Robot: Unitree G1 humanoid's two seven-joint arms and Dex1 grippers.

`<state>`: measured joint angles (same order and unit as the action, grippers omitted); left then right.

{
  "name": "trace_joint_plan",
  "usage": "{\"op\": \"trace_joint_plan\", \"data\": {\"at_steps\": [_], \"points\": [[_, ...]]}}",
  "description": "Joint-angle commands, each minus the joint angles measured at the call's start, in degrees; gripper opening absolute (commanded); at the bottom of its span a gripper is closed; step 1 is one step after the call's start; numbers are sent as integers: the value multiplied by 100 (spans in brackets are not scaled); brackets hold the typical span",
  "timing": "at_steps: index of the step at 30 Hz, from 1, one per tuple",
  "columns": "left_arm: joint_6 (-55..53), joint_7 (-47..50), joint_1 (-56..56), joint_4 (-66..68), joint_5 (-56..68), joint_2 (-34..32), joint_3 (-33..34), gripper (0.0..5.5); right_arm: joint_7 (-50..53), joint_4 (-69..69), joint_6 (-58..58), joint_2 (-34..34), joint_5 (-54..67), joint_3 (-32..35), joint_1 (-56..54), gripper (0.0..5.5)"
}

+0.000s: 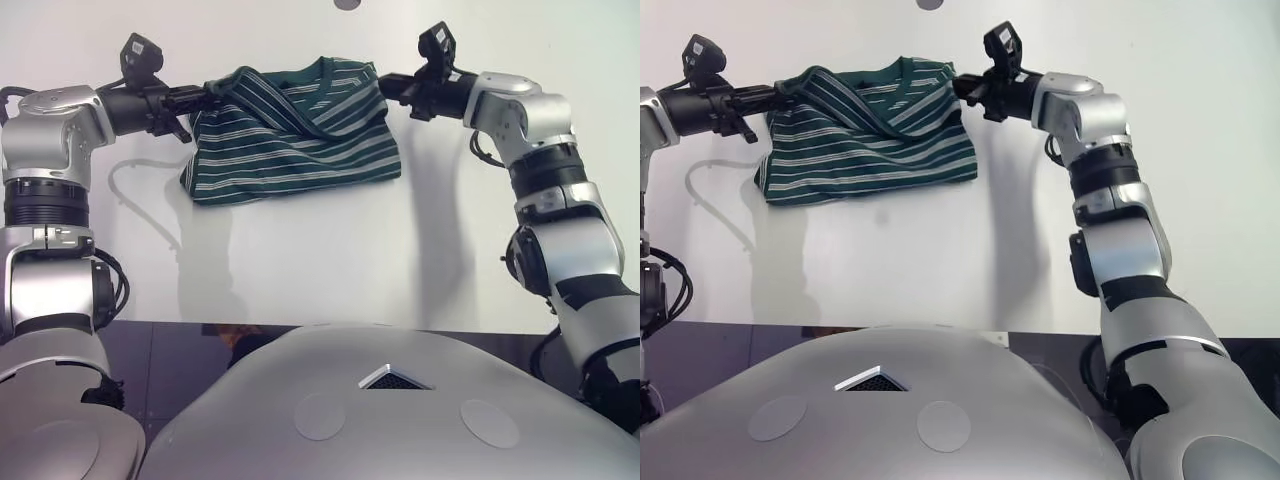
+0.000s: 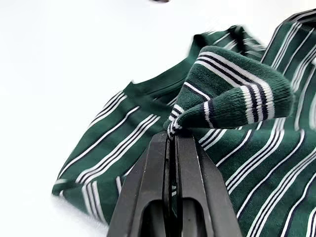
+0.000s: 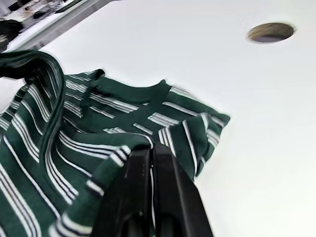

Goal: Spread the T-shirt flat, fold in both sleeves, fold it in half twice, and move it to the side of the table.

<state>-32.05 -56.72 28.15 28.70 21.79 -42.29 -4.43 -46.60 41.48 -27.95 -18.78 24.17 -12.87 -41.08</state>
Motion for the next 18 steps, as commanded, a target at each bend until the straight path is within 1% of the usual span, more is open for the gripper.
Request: {"op": "trace_joint_plan", "data": {"at_steps": [1,2,6,7,10,11,13,15,17,18], "points": [[-44,574,370,671,-357,155,196,0,48,724,64,346,-231,322,-444,5],[-29,662,414,807,-384,186,272,0,54,853,9,414,-242,424,-488,5],[-5,804,508,1307,-436,232,530,0,337,1518,-465,614,17,1185,-753,89],[6,819,521,1379,-471,271,542,28,424,1659,-582,651,93,1402,-810,109],[120,1124,650,1658,-511,453,724,73,809,1971,-576,742,105,1814,-900,160],[187,1382,749,1860,-523,515,859,95,925,1978,-357,772,-27,1816,-868,170],[347,1866,924,2229,-505,582,1157,95,1009,1725,398,807,-381,1679,-697,170],[903,2002,894,2184,-499,618,1363,95,643,1111,1199,801,-764,1326,-366,170],[1110,1144,373,814,3,710,1463,63,-137,65,1571,750,-827,962,128,136],[899,571,-21,-124,315,678,1310,45,-506,-428,1635,677,-837,760,372,117]]}}
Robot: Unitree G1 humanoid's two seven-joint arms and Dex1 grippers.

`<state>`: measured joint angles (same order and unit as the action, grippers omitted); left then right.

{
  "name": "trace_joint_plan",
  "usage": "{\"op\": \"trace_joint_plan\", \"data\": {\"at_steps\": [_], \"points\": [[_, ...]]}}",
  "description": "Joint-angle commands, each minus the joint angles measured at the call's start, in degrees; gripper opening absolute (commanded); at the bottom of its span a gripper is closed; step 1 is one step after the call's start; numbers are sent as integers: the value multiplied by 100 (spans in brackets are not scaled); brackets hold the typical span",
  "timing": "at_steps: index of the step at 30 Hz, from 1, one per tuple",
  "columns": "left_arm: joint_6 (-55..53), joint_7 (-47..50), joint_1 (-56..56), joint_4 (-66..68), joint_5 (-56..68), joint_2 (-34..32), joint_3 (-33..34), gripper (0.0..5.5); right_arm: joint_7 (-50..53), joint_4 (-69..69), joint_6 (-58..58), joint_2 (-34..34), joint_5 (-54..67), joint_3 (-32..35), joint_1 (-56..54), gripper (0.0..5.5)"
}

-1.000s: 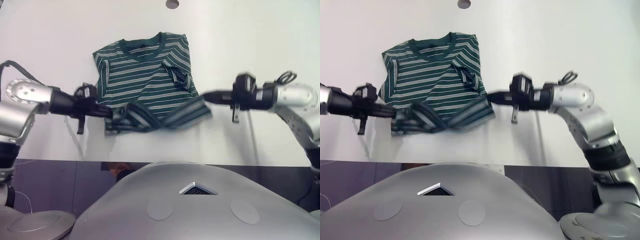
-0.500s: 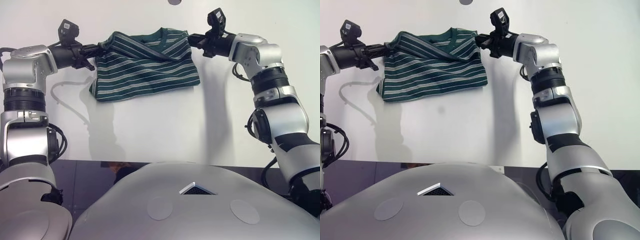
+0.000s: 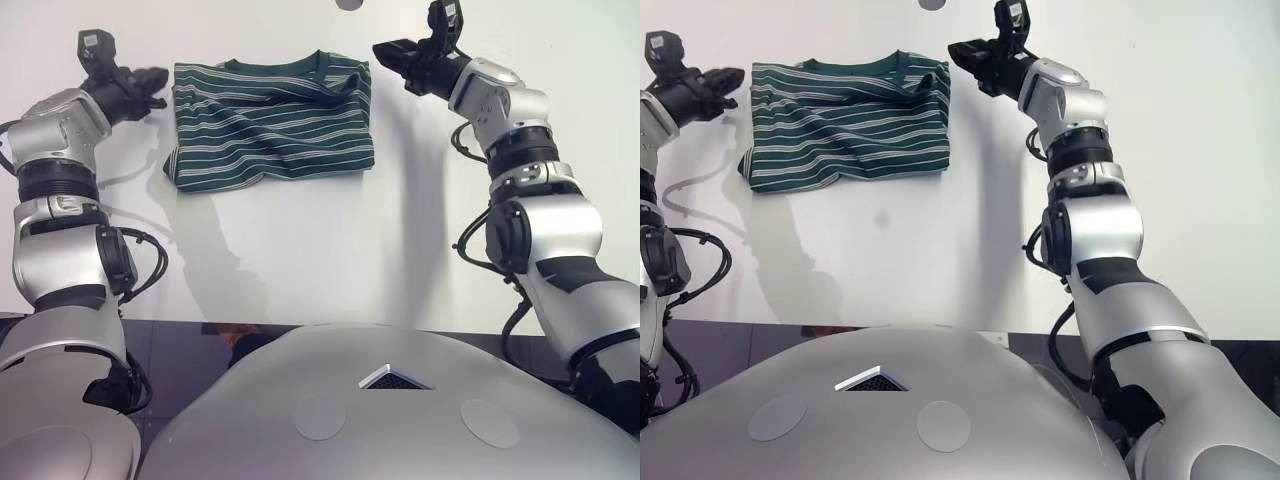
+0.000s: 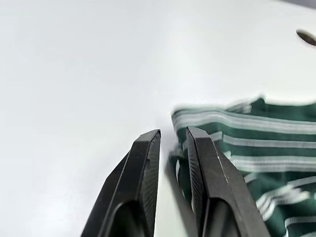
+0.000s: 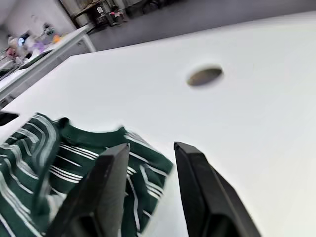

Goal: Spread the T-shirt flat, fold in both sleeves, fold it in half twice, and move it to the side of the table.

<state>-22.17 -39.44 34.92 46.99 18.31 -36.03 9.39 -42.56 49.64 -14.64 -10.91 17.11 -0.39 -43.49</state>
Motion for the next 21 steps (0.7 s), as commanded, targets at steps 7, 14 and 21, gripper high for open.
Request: {"op": "trace_joint_plan", "data": {"at_steps": [7,14,21], "points": [[-160,-2705,-2364,-4152,-306,-1277,-1682,0,-2434,-2982,279,-911,-745,-1847,1690,3],[387,-2718,-2655,-3691,-1664,-1988,-2395,0,-2708,-2906,882,-2022,-2278,-2959,2146,3],[811,-2840,-2564,-3581,-1409,-1861,-2142,0,-3395,-5030,-567,-2331,-786,-2695,2880,3]]}}
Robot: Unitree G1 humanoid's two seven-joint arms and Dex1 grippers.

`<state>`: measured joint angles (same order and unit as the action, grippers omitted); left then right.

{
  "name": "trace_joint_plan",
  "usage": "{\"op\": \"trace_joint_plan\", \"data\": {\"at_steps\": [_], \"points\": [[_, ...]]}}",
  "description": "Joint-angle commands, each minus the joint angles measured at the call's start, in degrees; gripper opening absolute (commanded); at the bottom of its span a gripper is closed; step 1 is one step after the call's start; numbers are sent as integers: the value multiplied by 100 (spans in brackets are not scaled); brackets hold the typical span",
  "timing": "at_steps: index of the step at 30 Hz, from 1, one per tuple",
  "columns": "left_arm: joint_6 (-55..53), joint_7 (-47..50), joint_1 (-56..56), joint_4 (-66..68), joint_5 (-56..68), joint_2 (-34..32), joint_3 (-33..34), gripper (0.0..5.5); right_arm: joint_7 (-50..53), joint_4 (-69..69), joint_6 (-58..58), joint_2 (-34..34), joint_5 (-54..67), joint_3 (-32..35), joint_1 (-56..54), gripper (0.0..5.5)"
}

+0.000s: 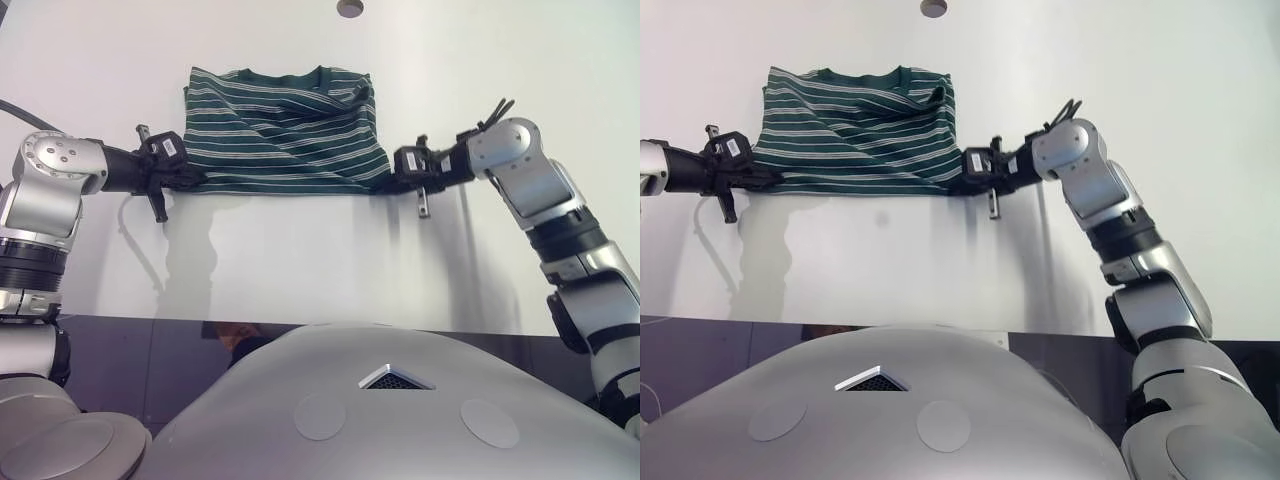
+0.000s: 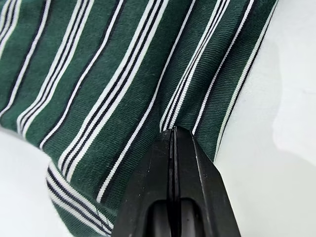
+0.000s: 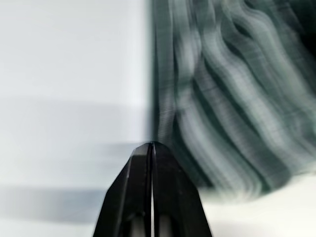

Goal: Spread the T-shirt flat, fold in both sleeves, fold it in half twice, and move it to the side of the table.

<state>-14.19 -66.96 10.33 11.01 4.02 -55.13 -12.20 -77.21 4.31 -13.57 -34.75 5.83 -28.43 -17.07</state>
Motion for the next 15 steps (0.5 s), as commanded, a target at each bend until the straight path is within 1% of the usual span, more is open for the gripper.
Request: {"op": "trace_joint_plan", "data": {"at_steps": [1,4,6,7,10,12,15], "points": [[32,-131,-134,-18,61,54,40,0,380,-496,-902,323,598,426,108,3],[41,-167,-176,-105,122,97,85,0,1161,-329,-1416,1034,1251,1240,-390,3],[20,-178,-109,-143,180,160,136,0,1475,-162,-1609,1374,1457,1456,-674,3],[13,-179,-54,-140,195,206,135,0,1711,208,-1517,1564,1294,1413,-883,3],[-21,-132,61,-168,203,375,70,0,2569,2060,-842,2095,447,1116,-1595,3],[-51,-127,72,-214,208,431,69,0,2857,2965,-501,2355,183,1102,-1948,3],[64,-111,106,-100,27,441,-3,0,3681,4779,-26,2735,73,1583,-2805,3]]}}
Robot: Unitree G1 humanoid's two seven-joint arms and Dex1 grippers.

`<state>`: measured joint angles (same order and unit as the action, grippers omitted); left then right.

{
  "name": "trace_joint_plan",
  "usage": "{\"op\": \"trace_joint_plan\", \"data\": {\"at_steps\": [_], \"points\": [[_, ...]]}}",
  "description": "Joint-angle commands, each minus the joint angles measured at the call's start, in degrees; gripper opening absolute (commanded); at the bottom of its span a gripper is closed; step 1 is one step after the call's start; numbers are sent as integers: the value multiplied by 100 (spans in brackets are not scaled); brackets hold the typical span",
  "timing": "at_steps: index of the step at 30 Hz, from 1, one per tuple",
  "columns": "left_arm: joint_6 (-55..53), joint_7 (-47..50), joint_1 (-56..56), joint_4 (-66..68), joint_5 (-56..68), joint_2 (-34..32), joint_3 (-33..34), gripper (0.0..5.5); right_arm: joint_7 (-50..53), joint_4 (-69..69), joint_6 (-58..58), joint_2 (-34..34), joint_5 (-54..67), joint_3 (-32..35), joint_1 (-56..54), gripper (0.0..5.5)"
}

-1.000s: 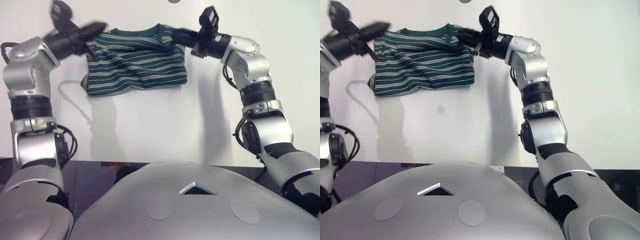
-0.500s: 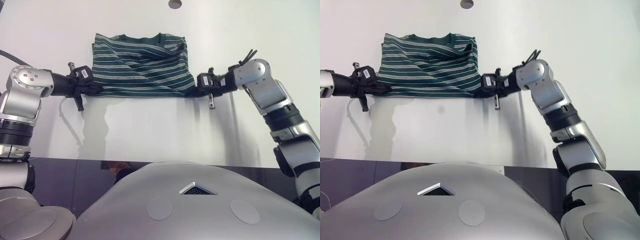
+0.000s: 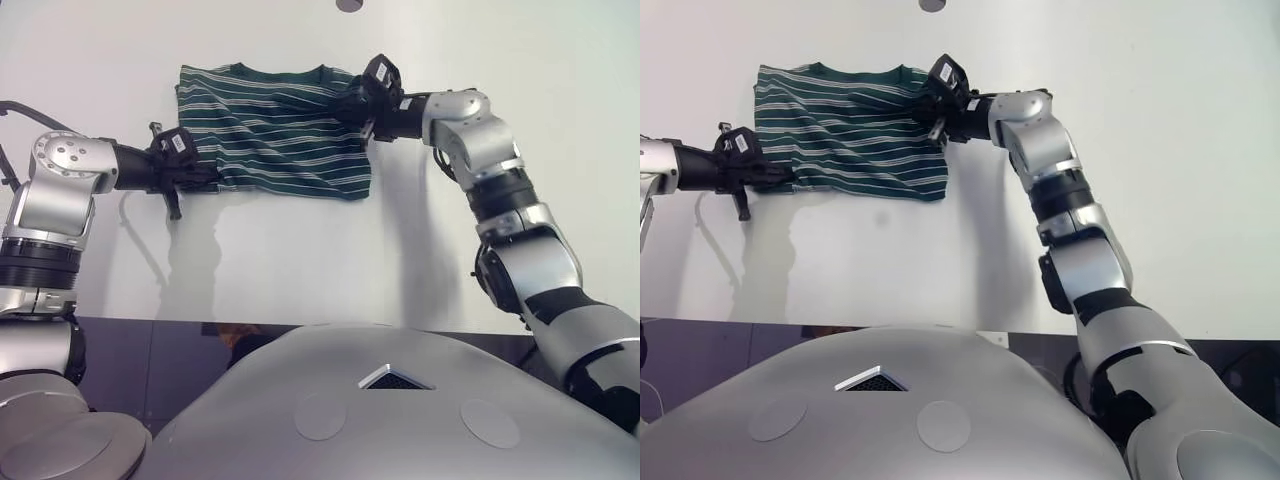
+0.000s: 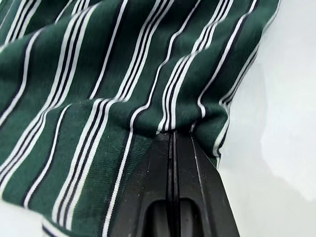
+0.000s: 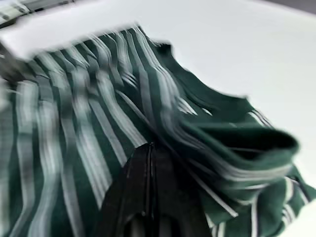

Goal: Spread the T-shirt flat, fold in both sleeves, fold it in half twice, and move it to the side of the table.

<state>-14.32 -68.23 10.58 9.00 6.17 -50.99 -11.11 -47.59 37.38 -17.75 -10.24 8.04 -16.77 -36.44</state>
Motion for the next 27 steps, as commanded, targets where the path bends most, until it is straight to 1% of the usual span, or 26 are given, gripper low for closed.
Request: {"op": "trace_joint_plan", "data": {"at_steps": [1,2,5,7,10,12,14,16,18,20,21,23,25,27], "points": [[130,23,105,167,-255,19,-138,0,864,1909,474,318,-218,485,-1047,3],[168,26,130,220,-301,12,-158,0,906,2215,548,328,-312,492,-1154,3],[323,30,217,423,-514,-40,-255,0,534,2794,692,274,-817,132,-1170,3],[432,11,472,807,-791,-50,-445,0,123,2945,972,150,-1348,-365,-1023,3],[834,-221,1184,1791,-1321,21,-900,0,-661,2904,1475,-168,-2089,-1113,-765,3],[1297,-327,2033,2789,-1814,238,-1292,0,-1221,2631,1777,-577,-2355,-1464,-561,3],[1785,-158,2809,3731,-2293,508,-1612,0,-1938,1864,1857,-1011,-2256,-1596,-254,3],[2163,176,3461,4534,-2674,871,-1838,0,-2682,351,1637,-1608,-1921,-1663,326,3],[2465,526,3982,5171,-2992,1276,-2035,0,-3290,-1607,1018,-2250,-1287,-1580,1082,3],[2690,875,4354,5611,-3222,1654,-2170,0,-3649,-3326,63,-2665,-270,-1298,1608,3],[2798,1101,4472,5750,-3263,1804,-2164,0,-3719,-3931,-382,-2745,214,-1154,1725,3],[2931,1486,4660,5948,-3197,2095,-2017,0,-3670,-4656,-1013,-2770,858,-904,1874,3],[3084,1682,4775,6059,-2988,2278,-1763,0,-3440,-4928,-1378,-2712,1134,-663,1981,3],[3253,1476,4801,6099,-2630,2305,-1381,0,-3104,-5065,-1708,-2658,1451,-271,2000,3]]}}
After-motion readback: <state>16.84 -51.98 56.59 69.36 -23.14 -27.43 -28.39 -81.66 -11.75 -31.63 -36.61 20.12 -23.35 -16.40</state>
